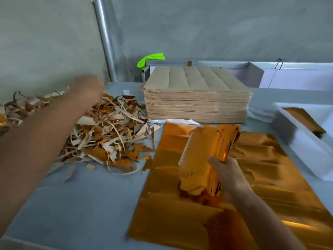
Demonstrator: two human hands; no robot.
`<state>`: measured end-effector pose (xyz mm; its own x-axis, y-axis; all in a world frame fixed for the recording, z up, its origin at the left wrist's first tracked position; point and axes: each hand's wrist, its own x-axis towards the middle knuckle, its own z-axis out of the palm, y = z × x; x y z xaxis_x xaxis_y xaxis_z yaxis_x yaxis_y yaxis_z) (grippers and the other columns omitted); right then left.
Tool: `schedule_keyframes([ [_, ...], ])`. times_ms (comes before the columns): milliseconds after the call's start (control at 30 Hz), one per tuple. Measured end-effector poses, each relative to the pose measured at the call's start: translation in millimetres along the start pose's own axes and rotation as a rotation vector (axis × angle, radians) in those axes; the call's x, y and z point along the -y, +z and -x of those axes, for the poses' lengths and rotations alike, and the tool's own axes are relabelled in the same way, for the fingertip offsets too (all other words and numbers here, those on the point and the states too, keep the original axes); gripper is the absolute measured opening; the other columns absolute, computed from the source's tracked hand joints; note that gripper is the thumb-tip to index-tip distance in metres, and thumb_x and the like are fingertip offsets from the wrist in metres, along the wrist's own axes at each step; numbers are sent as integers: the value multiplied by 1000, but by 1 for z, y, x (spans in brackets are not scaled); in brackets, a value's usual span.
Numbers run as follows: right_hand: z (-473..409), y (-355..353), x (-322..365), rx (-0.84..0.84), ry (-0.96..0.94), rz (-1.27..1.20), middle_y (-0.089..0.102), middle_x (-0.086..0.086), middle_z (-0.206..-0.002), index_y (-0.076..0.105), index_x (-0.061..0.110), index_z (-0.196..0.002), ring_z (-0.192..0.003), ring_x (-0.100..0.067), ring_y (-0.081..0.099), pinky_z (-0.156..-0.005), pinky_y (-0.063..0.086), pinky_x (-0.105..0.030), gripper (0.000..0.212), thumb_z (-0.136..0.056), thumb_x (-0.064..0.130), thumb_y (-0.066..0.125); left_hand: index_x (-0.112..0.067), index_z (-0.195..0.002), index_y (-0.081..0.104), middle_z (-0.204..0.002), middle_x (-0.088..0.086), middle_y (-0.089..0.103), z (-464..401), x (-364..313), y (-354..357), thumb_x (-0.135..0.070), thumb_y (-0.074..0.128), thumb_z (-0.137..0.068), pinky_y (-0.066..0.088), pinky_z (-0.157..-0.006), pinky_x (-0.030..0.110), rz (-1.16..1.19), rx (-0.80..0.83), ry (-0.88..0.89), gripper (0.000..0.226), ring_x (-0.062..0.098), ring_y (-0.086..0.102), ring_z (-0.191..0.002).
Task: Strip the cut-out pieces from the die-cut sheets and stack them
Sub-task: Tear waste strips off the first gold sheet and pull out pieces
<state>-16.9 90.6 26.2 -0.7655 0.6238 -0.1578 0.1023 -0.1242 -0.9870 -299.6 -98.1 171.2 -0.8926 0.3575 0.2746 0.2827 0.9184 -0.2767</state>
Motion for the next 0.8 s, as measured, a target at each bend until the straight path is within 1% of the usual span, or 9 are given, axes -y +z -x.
schedule_keyframes([
  [167,11,-15,-4,-32,-27,3,56,12,-93,44,28,-122,-78,-11,56,-58,46,-25,25,-98,22,45,-14,-100,69,-71,1,52,25,-17,17,-17,53,-93,40,-66,28,-323,-50,169,17,19,59,-87],
  [267,12,-22,-8,-48,-31,-14,55,11,-95,42,16,-135,-85,-12,54,-72,45,-31,37,-98,20,45,-32,-115,62,-113,0,59,44,-39,41,-58,35,-91,36,-97,43,-165,-148,414,44,22,47,-114],
  [333,13,-23,-11,-42,-27,-28,55,10,-97,39,12,-138,-85,-11,53,-70,46,-31,41,-98,19,45,-37,-132,48,-139,-2,44,72,-62,64,-70,24,-83,27,-109,51,43,-55,651,63,24,35,-130],
  [433,14,-22,-15,-54,-4,-52,57,11,-93,41,11,-138,-76,-7,53,-61,46,-24,41,-98,19,47,-34,-146,26,-156,-1,16,105,-84,99,-67,29,-88,14,-116,50,128,220,730,67,27,14,-143],
  [500,15,-25,-16,-81,3,-66,60,6,-103,42,10,-136,-75,-7,53,-62,45,-22,41,-97,19,48,-27,-149,24,-157,-1,13,108,-82,114,-46,33,-98,20,-115,42,130,335,663,55,23,14,-144],
  [567,17,-30,-15,-104,-16,-53,60,0,-116,42,9,-136,-77,-6,53,-63,44,-22,41,-97,19,48,-17,-139,44,-147,4,38,100,-77,110,-19,38,-101,39,-104,34,121,376,591,38,20,39,-132],
  [633,18,-34,-13,-112,-33,-43,62,6,-104,44,11,-134,-77,-7,55,-59,48,-22,38,-97,19,48,-15,-118,62,-113,3,63,94,-80,95,-10,44,-97,49,-78,30,13,353,543,28,18,60,-100],
  [700,20,-36,-11,-108,-36,-56,62,9,-97,45,14,-133,-83,-11,59,-59,49,-25,37,-97,20,49,-12,-104,65,-87,0,61,93,-88,76,-9,49,-93,47,-63,27,-60,274,554,20,16,59,-77],
  [800,24,-38,-7,-96,-26,-94,64,2,-105,45,17,-133,-92,-16,61,-64,51,-31,37,-96,20,50,-9,-96,66,-72,-1,49,99,-99,49,-5,52,-89,42,-58,22,-12,84,562,16,16,52,-73],
])
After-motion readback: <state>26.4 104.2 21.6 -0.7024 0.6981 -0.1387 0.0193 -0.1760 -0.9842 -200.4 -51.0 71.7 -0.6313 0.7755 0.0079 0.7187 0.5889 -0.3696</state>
